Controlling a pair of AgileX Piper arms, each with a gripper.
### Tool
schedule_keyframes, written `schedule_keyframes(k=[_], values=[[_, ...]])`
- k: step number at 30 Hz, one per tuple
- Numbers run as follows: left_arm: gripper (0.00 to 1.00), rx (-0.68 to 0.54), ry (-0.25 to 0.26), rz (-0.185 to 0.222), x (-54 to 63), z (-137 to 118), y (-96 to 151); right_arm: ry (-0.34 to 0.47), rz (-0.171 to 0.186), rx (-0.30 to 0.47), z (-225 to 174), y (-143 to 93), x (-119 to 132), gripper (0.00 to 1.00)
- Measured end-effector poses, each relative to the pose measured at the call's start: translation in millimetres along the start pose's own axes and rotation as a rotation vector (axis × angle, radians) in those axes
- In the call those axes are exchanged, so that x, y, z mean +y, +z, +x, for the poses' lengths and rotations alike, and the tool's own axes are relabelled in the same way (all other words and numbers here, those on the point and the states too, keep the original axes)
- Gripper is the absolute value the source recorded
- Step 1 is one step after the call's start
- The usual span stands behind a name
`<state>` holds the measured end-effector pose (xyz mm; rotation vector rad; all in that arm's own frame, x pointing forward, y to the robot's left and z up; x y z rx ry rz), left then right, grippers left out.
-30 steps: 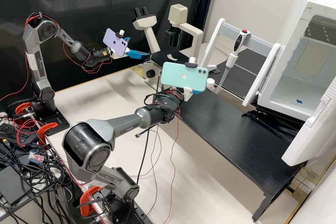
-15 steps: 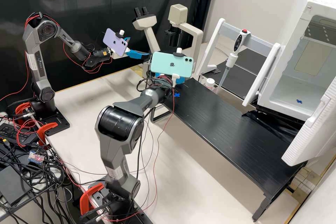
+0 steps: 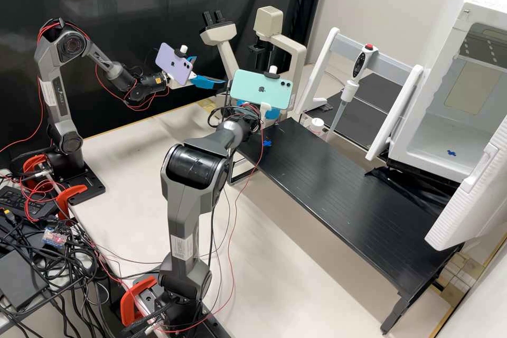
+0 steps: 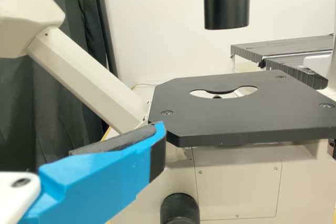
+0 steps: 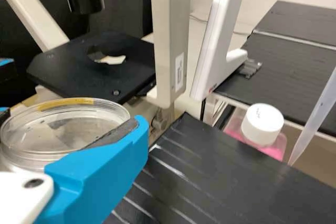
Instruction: Move the petri dish to the microscope
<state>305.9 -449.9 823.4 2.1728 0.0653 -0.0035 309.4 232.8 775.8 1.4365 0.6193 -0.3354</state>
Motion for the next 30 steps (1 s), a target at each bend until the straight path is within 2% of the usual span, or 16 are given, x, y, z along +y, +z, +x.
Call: schedule_keyframes(k=[4, 13, 18, 23, 26, 27, 28, 30], values=[[1.0, 0.0, 0.0, 0.0, 0.0, 0, 0, 0.026, -0.023, 0.012, 6, -14, 4, 0.0], [1.0, 0.0, 0.0, 0.0, 0.0, 0, 0, 0.007, -0.045, 0.035, 46, -31, -3, 0.0], [1.0, 0.0, 0.0, 0.0, 0.0, 0, 0, 0.037, -0.018, -0.008, 66, -28, -1, 0.0], [1.0, 0.0, 0.0, 0.0, 0.0, 0, 0, 0.089, -0.014, -0.067, 89, -21, 1, 0.0], [1.0, 0.0, 0.0, 0.0, 0.0, 0, 0, 0.105, 0.014, -0.072, 99, -22, -5, 0.0], [1.0, 0.0, 0.0, 0.0, 0.0, 0, 0, 0.109, 0.036, -0.068, 103, -23, -10, 0.0], [1.0, 0.0, 0.0, 0.0, 0.0, 0, 0, 0.116, 0.011, -0.07, 107, -22, -14, 0.0], [1.0, 0.0, 0.0, 0.0, 0.0, 0, 0, 0.127, -0.014, -0.067, 112, -21, -18, 0.0]])
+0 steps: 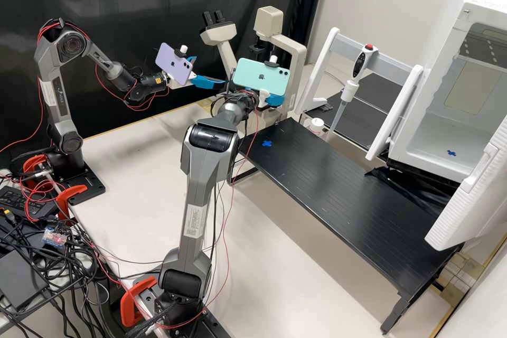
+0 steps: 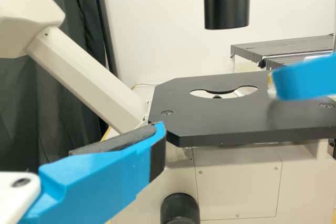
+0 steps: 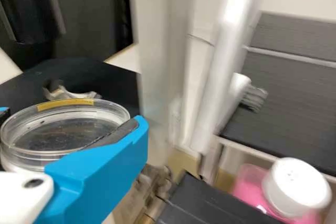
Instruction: Move the petri dish to the microscope
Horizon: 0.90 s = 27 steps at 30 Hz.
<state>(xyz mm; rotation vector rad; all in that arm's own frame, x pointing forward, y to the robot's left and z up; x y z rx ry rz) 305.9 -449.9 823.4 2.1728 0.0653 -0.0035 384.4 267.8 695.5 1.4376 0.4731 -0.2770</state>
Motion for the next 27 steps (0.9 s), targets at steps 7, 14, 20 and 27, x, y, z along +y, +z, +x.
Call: schedule_keyframes(k=[7, 14, 20, 27], values=[[1.0, 0.0, 0.0, 0.0, 0.0, 0, 0, 0.053, 0.002, 0.047, 10, 5, -11, 0.0], [1.0, 0.0, 0.0, 0.0, 0.0, 0, 0, 0.112, 0.022, 0.164, 29, 8, -21, 0.0], [1.0, 0.0, 0.0, 0.0, 0.0, 0, 0, 0.085, 0.049, 0.247, 44, 0, -26, 0.0], [1.0, 0.0, 0.0, 0.0, 0.0, 0, 0, 0.051, 0.05, 0.242, 59, -3, -29, 0.0]])
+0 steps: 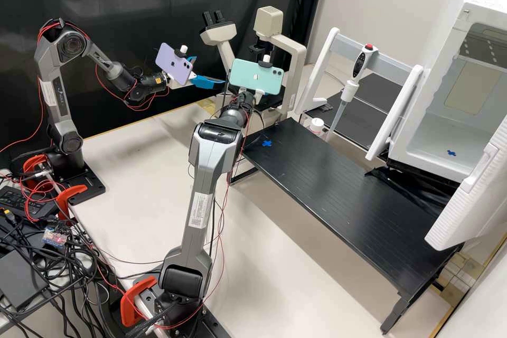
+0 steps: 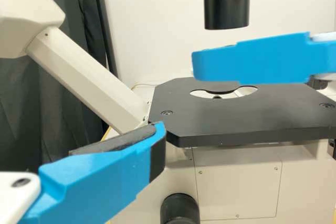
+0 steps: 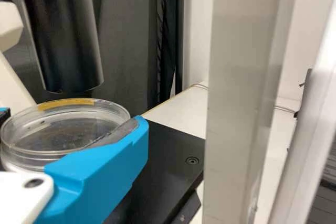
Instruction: Move the petri dish to the microscope
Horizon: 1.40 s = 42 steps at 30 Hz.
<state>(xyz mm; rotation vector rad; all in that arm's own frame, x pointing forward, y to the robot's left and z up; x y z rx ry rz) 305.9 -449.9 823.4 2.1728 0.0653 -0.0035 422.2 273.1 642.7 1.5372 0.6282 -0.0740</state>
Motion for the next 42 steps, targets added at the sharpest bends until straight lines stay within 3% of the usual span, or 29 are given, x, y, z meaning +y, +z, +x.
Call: schedule_keyframes(k=[5, 12, 15, 21, 42], values=[[1.0, 0.0, 0.0, 0.0, 0.0, 0, 0, -0.027, 0.002, -0.039, 11, 13, -4, 0.0], [1.0, 0.0, 0.0, 0.0, 0.0, 0, 0, 0.015, 0.004, -0.041, 26, 25, 5, 0.0], [1.0, 0.0, 0.0, 0.0, 0.0, 0, 0, 0.021, -0.015, -0.046, 32, 31, 6, 0.0], [1.0, 0.0, 0.0, 0.0, 0.0, 0, 0, 0.025, -0.005, -0.056, 36, 30, 10, 0.0], [1.0, 0.0, 0.0, 0.0, 0.0, 0, 0, -0.007, -0.072, -0.056, 38, 30, -4, 0.0]])
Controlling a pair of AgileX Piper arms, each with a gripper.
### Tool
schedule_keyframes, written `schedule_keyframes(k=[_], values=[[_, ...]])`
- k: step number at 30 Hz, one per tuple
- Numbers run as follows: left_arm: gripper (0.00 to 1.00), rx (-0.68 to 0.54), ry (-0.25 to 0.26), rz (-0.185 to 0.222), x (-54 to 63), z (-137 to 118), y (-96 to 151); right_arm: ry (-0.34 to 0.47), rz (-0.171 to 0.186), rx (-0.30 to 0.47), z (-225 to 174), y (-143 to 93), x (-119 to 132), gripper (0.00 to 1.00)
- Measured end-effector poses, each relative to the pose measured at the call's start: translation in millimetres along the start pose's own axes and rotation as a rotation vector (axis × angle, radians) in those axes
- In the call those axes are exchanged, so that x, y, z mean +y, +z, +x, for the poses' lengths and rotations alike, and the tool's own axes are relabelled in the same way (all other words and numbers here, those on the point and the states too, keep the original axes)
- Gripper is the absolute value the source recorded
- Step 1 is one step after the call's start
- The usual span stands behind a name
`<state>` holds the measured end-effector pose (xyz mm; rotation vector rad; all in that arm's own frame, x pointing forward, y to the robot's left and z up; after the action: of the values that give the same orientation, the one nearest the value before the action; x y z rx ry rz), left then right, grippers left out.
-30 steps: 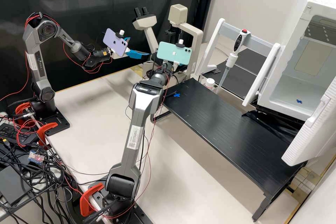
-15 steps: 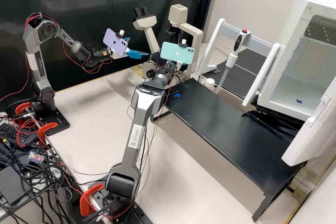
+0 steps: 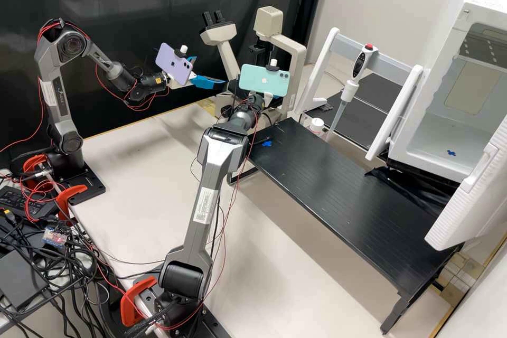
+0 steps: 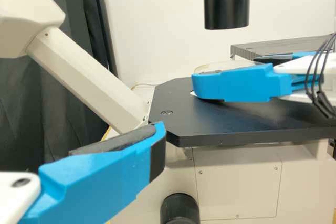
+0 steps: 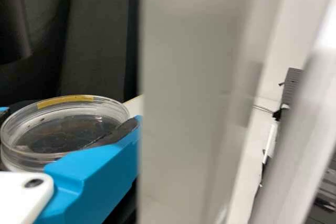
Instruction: Move the petri dish to the microscope
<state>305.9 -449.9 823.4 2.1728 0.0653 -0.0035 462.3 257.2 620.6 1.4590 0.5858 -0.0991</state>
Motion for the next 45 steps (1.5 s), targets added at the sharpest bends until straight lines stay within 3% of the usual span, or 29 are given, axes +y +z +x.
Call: schedule_keyframes(k=[6, 12, 21, 22, 30, 38, 45], values=[[1.0, 0.0, 0.0, 0.0, 0.0, 0.0, 0.0, -0.005, -0.004, 0.005, -0.7, -1.4, -4.9, 0.0], [1.0, 0.0, 0.0, 0.0, 0.0, 0.0, 0.0, -0.003, -0.042, 0.023, -0.7, -3.0, -4.7, 0.0], [1.0, 0.0, 0.0, 0.0, 0.0, 0.0, 0.0, -0.022, -0.051, 0.049, -0.8, -5.4, -6.5, 0.0], [1.0, 0.0, 0.0, 0.0, 0.0, 0.0, 0.0, -0.028, -0.053, 0.057, -0.9, -6.0, -7.0, 1.0], [1.0, 0.0, 0.0, 0.0, 0.0, 0.0, 0.0, -0.058, -0.049, 0.044, -1.1, -5.8, -10.7, 1.0], [1.0, 0.0, 0.0, 0.0, 0.0, 0.0, 0.0, -0.056, -0.083, 0.041, -0.9, -6.7, -10.4, 1.0], [1.0, 0.0, 0.0, 0.0, 0.0, 0.0, 0.0, -0.059, -0.069, 0.034, -3.7, -6.4, -9.8, 1.0]])
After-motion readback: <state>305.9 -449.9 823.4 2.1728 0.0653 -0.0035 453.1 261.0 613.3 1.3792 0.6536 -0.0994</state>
